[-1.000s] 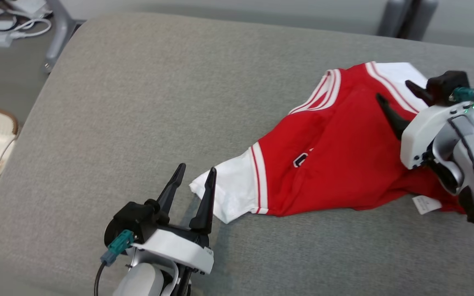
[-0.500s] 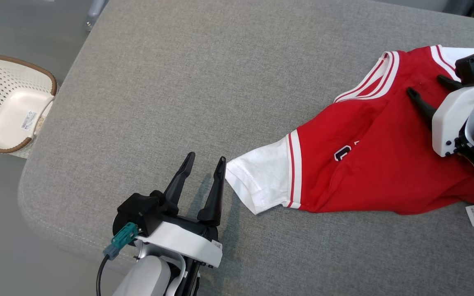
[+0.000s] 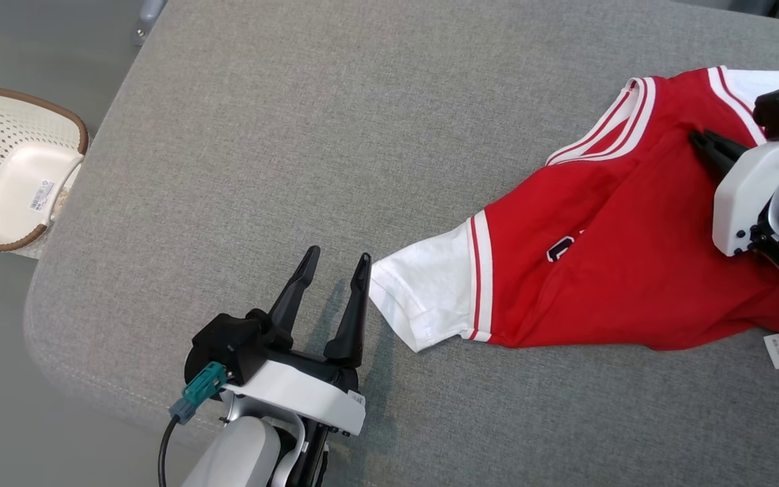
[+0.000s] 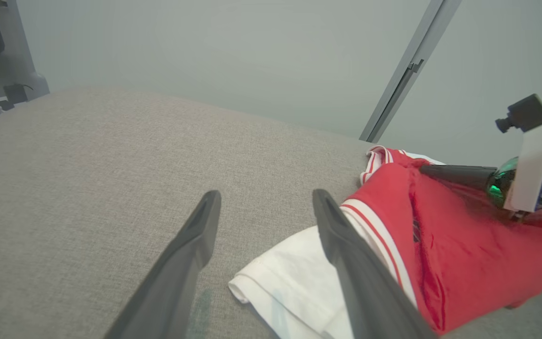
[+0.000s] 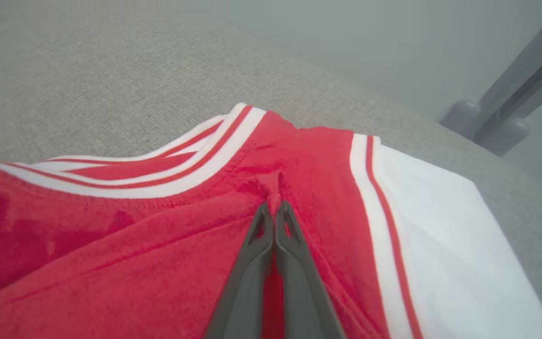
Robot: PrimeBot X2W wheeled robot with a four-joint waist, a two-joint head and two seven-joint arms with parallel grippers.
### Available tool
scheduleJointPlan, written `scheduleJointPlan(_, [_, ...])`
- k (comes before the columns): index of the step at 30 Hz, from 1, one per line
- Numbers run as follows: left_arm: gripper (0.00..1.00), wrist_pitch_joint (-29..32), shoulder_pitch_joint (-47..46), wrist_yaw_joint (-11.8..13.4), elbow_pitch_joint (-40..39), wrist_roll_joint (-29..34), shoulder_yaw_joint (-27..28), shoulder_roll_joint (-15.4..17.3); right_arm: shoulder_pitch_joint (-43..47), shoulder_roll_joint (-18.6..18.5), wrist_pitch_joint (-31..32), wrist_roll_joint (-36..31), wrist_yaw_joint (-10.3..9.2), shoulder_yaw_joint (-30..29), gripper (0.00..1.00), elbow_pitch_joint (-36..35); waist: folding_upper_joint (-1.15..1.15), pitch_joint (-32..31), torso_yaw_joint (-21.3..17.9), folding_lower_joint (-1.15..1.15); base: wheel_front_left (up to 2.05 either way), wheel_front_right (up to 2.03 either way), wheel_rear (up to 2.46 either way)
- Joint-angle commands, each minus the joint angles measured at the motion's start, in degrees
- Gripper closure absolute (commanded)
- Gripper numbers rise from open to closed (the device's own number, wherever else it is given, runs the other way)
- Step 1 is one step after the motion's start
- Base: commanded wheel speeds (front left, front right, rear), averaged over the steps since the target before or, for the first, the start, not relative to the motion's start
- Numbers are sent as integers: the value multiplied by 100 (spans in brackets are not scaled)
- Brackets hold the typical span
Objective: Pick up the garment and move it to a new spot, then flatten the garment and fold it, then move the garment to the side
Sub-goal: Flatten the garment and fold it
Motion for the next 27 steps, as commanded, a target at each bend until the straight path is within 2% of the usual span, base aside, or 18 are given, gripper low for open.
scheduleJointPlan(1, [0, -16, -50, 24, 21, -9, 38, 25, -39, -30, -140, 61, -2, 34, 100, -33, 0, -45, -35, 0, 0, 0, 0])
scheduleJointPlan(8, [0, -16, 72, -13, 97, 112, 183, 26, 25, 47, -931, 81, -2, 163, 100, -188, 0, -392, -315, 0, 0, 0, 0])
scheduleJointPlan(13, [0, -16, 165, -31, 147, 210, 331, 26, 126, 106, -1072, -57, -2, 27, 100, -462, 0, -700, -626, 0, 0, 0, 0])
scheduleJointPlan(20, [0, -16, 481, -91, 276, 455, 736, 26, 1161, -17, -1062, -298, -2, -1058, 100, -2033, 0, -1360, -1382, 0, 0, 0, 0])
scheduleJointPlan(23, [0, -16, 643, -123, 323, 528, 892, 28, 1879, -168, -1063, -53, -2, -1213, 100, -2670, 0, -1686, -1678, 0, 0, 0, 0])
scheduleJointPlan(27, [0, -16, 871, -120, 334, 555, 1095, 26, 2669, -543, -933, 627, -2, -1192, 100, -3571, 0, -2023, -2028, 0, 0, 0, 0])
